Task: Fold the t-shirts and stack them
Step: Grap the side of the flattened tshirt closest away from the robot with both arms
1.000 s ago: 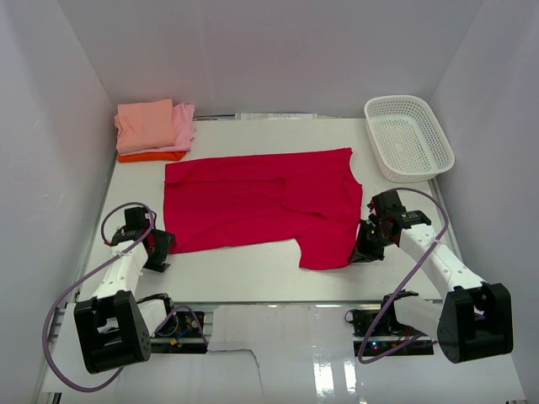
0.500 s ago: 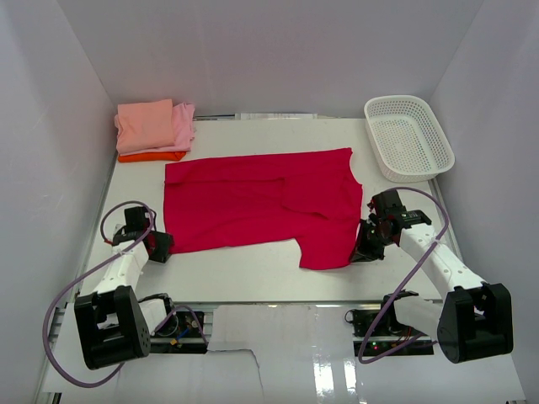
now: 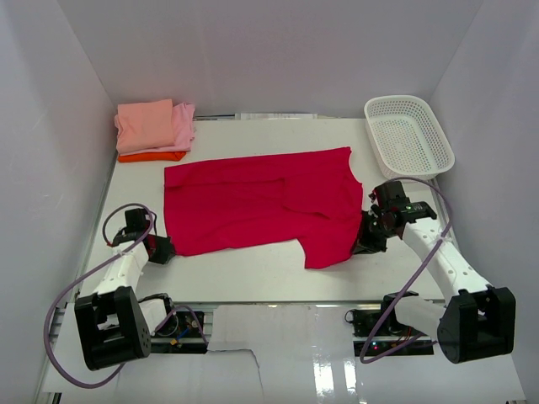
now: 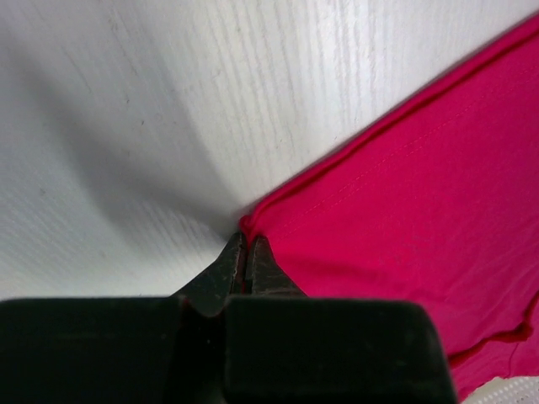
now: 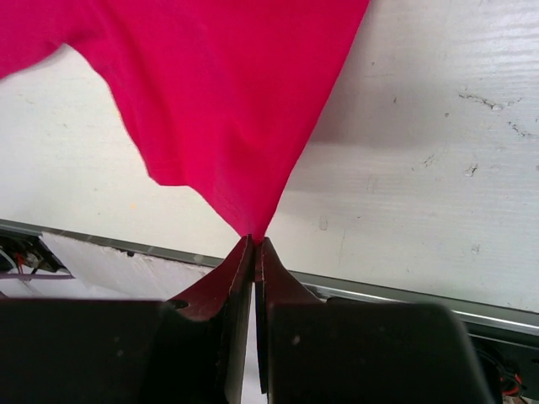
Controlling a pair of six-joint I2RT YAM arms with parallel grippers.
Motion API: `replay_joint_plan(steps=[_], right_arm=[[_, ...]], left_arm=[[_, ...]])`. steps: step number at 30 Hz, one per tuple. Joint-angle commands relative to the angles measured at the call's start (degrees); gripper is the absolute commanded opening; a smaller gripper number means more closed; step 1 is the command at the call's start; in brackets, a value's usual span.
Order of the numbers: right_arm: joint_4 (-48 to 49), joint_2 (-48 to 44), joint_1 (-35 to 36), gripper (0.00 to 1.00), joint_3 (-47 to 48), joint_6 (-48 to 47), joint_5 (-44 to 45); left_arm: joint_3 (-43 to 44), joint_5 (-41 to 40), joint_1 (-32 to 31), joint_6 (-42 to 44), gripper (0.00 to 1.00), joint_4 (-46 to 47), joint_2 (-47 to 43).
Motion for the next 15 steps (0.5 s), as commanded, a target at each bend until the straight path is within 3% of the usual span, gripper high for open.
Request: replay_joint_plan(steps=[1,15], right_arm=[[-3.21,-1.43,-0.16,0.08,5.74,-0.58,-0.43],[-4.89,6.91,-1.66,0.08,18.49,-2.86,-2.80]], left_arm=[[1.65,3.08,0.15,0.62,0.00,-6.20,-2.03],[9.73,-1.11,0.32,4.05,0.00,-9.90,0.34]])
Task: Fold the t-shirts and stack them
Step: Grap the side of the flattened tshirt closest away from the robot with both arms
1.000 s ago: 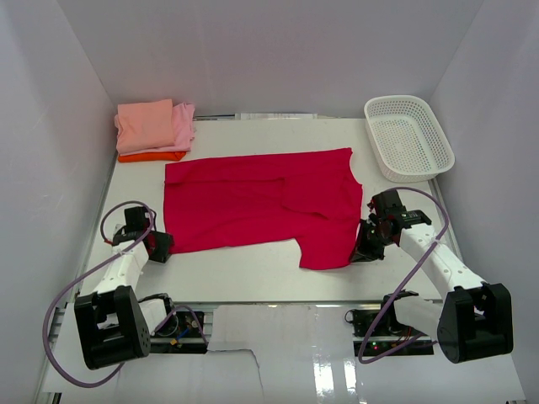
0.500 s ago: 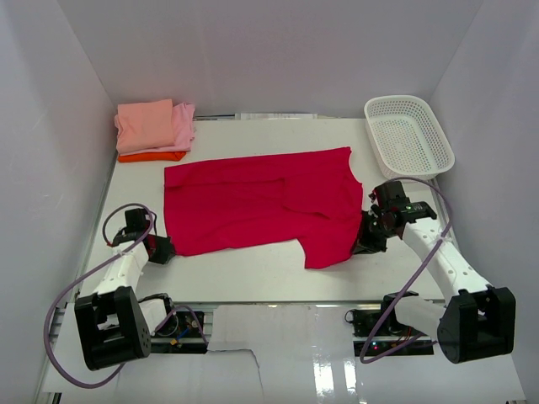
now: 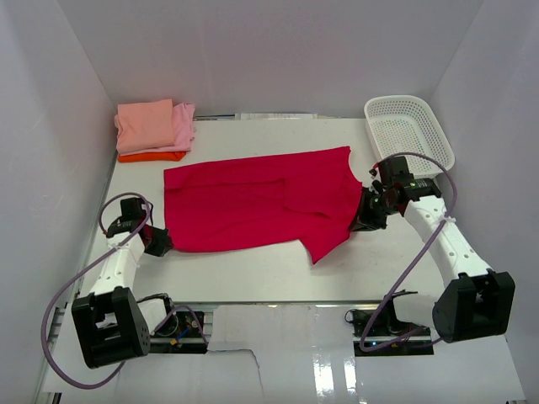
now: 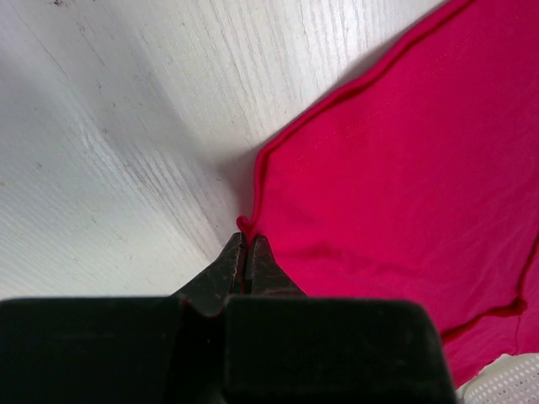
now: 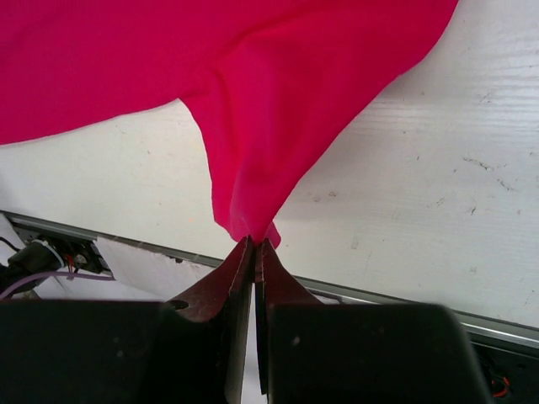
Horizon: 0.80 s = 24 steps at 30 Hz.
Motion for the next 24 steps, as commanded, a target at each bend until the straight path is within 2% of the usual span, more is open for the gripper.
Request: replay_joint_plan(steps=[1,9,16,24], right_arm=[[-0.91,1.67,-1.22,0.08,4.25,-2.30,-1.34],[-0.91,7.73,-3.86,0.08,12.32,-3.62,-2.66],[-1.78,12.04,-5.62,0.08,19.97,-4.06,-2.66],[-2.93,13.36,-6.14,0.08,24.81,-4.67,-1.78]], left_arm=[[2.02,-2.14,0.39,0.31,0.00,-0.94,0.69],[4.30,-3.02,0.83,-0.57,0.00,-0.14,4.11],[12.47,-3.99,1.00,-1.01,0.00,-0.76,12.28],[17.31,-2.06,1.00,-2.85,0.00,-1.11,14.31]])
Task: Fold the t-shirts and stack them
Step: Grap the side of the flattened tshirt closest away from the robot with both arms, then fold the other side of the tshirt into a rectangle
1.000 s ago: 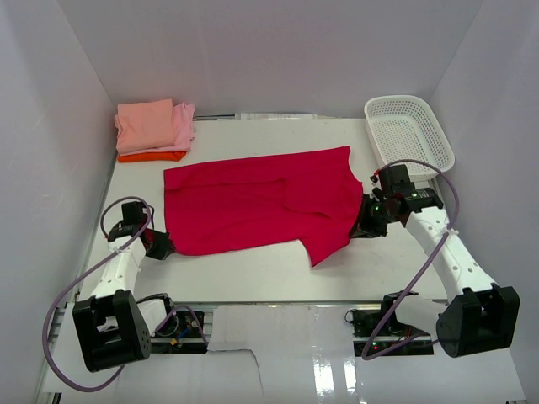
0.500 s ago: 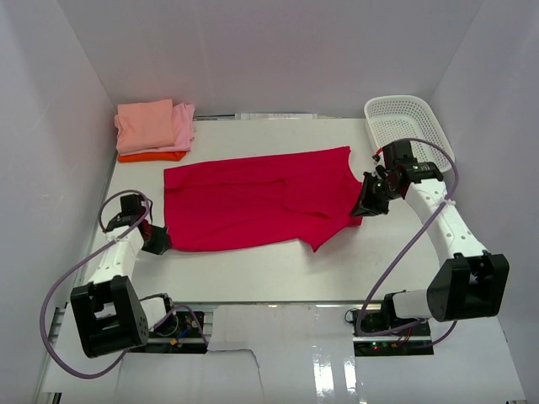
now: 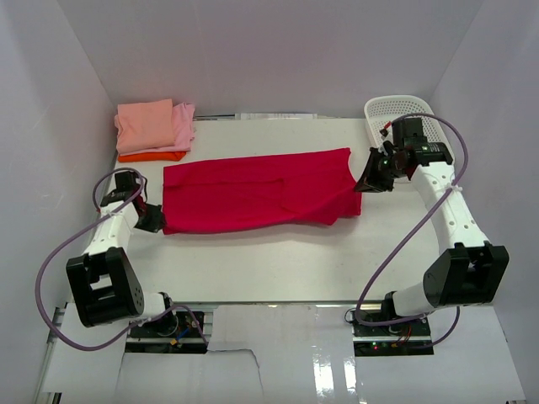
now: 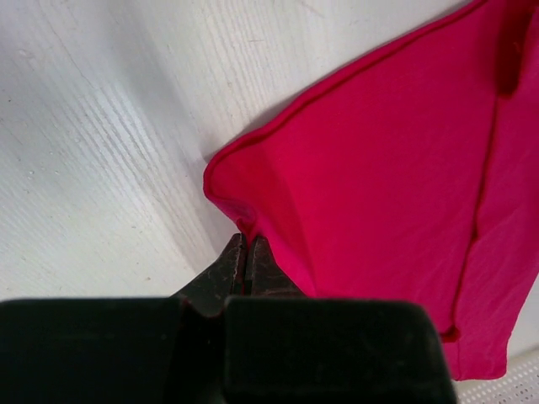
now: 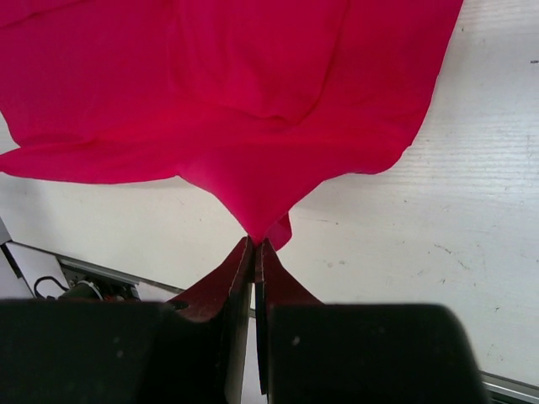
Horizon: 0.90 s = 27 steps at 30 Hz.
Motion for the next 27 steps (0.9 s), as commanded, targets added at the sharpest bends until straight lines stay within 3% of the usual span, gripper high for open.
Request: replay_joint_plan(steps=[1,27], right_arm=[[-1.29,1.14,-0.46,0.08,3.81,-1.00,-0.03],[1.17,11.60,-1.69,0.08,14.01,-0.83,1.73]], left_arm=[[2.64,0.04,0.30,-1.02,0.00,-0.20,0.15],[14.24,-0.75,0.22,1.00,0.00,0.33,10.79]])
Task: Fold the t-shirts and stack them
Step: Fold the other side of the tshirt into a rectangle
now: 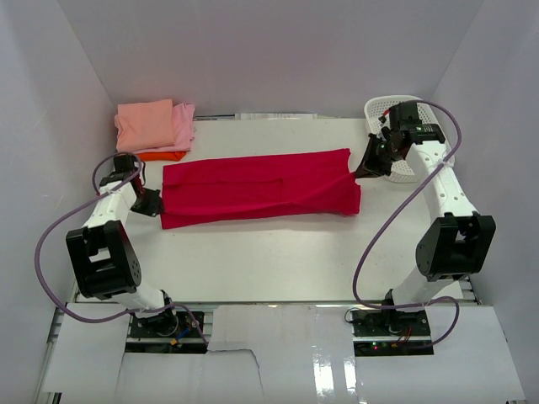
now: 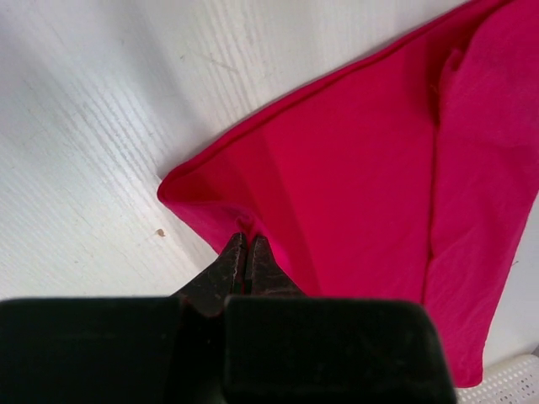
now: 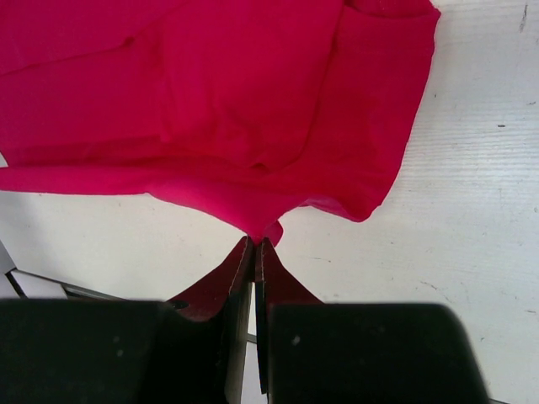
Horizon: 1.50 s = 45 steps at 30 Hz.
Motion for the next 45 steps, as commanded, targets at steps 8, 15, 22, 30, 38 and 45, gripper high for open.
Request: replay_joint_plan(steps=[8,15,22,30,38,45], right_arm=[[2.51,2.17,-0.60,0.08,4.86,-0.72,-0.22],[2.51,4.81,-0.60,0.08,8.63,-0.45,-0.66],[2.42,7.27,-0.60,0.08,11.27,-0.45,-0.40],[3.47,10.52,-0.60,0.08,12.77,-0.72,-0.13],[4.88,13.42,-0.60,0.08,14.00,-0.98,0.04],[5.67,15.62,-0.60,0.08,14.89,-1.07,0.04]], left_arm=[[7.84,-2.44,-1.10,2.74,0.00,0.18,1.82],[10.21,-2.61,-1.98,3.71,0.00,-0.35,3.57],[14.35,-3.49,-2.42,4.59,0.00,-1.32,6.38],[15.14,-3.67,-2.42,5.20,0.00,-1.32,8.23],[17.51,-4.37,-2.42,5.47,0.00,-1.23,10.95],[18.13,-4.46,-2.42,4.85,0.00,-0.79,12.80]])
